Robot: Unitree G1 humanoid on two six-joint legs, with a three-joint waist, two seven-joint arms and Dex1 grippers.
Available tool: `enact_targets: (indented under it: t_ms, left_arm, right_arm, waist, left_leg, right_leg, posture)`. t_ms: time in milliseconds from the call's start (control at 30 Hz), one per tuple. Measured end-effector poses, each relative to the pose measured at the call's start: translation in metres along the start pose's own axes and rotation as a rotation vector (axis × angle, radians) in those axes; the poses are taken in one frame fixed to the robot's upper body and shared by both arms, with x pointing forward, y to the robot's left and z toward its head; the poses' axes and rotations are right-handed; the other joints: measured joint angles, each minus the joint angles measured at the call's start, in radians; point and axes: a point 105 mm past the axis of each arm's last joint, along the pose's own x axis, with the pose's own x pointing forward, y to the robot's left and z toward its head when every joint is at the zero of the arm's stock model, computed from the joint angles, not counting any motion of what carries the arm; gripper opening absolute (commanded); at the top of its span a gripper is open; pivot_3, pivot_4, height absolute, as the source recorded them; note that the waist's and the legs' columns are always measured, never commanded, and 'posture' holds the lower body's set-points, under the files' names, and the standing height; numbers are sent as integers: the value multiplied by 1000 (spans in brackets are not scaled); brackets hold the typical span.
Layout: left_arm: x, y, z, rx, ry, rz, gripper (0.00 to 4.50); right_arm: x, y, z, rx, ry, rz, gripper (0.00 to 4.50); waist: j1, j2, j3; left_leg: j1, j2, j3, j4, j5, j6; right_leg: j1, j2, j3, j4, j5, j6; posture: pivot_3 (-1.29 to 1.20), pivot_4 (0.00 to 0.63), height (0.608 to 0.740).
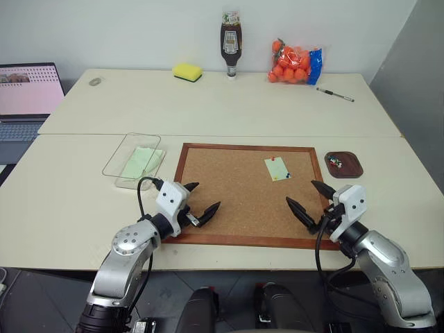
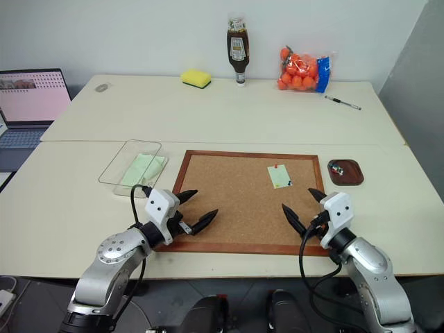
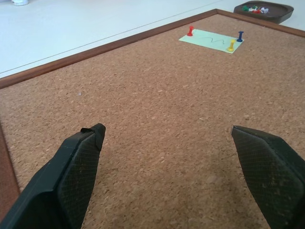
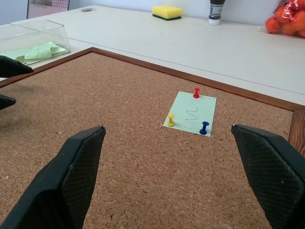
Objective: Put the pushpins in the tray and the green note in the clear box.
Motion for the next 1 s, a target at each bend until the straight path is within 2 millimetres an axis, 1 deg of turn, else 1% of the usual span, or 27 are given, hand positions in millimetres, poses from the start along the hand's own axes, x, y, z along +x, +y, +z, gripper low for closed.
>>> enact_targets:
  t_ms: [200,400,500,767,900,1000]
  left_arm:
    - [1,1,1,5,-7,6,4489]
    - [5,8,7,4,-21,23,4489]
    - [8,7,16,14,-44,-8,4489]
    - [14,5,20,-8,-42,-58,4489]
    - [19,1,23,-12,-17,-121,4489]
    - [23,-4,26,6,1,-178,4020]
  right_arm:
    - [0,0,1,-3,-2,1,4500]
    - [1,-1,2,-5,-6,1,4500]
    - [3,-2,5,-9,-13,-2,4500]
    - [6,-6,4,2,16,-14,4500]
    - [8,-8,5,1,35,-24,4500]
    - [11,-8,9,-6,35,-19,4500]
  waist:
    - [0,0,0]
    - [0,0,0]
    - [0,0,0]
    - [0,0,0]
    - [-1,0,0]
    - [-1,0,0]
  left_leg:
    - [0,0,0,0,0,0]
    - [0,0,0,0,0,0]
    - [0,0,1,0,0,0]
    - [0,0,0,0,0,0]
    - [0,-1,1,0,0,0]
    - [0,-1,1,0,0,0]
  right_leg:
    - [0,0,0,0,0,0]
    - [0,0,0,0,0,0]
    - [0,0,0,0,0,0]
    - [0,0,0,0,1,1]
    - [0,0,0,0,1,1]
    - [0,1,0,0,1,1]
  posture:
    - [0,150,740]
    - [0,150,740]
    - [0,150,740]
    - [0,150,740]
    - [0,150,740]
    - [0,150,740]
